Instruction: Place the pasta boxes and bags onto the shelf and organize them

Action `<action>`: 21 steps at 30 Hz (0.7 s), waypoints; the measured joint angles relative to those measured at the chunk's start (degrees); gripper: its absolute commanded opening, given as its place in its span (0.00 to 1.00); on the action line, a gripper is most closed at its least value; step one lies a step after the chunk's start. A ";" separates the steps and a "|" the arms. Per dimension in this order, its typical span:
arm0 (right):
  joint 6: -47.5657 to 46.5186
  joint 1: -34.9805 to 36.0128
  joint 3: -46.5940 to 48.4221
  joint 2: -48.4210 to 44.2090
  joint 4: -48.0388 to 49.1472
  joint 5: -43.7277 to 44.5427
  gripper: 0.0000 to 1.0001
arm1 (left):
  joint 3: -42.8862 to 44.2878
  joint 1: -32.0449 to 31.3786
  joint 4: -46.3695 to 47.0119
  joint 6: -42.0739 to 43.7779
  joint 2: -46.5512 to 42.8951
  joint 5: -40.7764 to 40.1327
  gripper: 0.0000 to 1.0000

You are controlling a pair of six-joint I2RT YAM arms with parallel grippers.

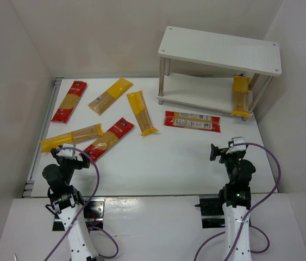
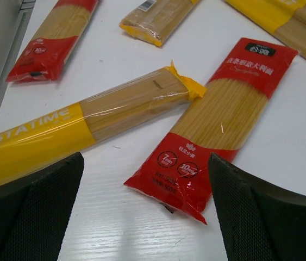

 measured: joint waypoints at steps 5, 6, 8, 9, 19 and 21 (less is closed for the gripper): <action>-1.64 0.00 1.11 0.00 0.57 -1.01 1.00 | 3.85 0.00 -2.56 3.43 0.00 2.01 1.00; -1.46 0.00 1.79 0.00 1.01 -0.76 1.00 | 5.88 0.00 -2.97 3.41 0.04 1.75 1.00; 0.00 0.00 3.76 0.00 1.66 0.72 1.00 | 10.40 0.00 -3.04 3.45 0.04 1.09 1.00; 0.46 0.00 5.11 0.00 1.79 1.57 1.00 | 12.57 0.00 -3.32 3.58 0.04 0.87 1.00; -11.02 -0.74 26.67 9.09 1.68 2.16 1.00 | 32.74 0.00 -8.98 4.79 10.75 -4.50 1.00; -11.80 -1.97 33.51 17.11 0.11 1.62 1.00 | 41.09 -0.09 -12.74 4.61 22.03 -5.95 1.00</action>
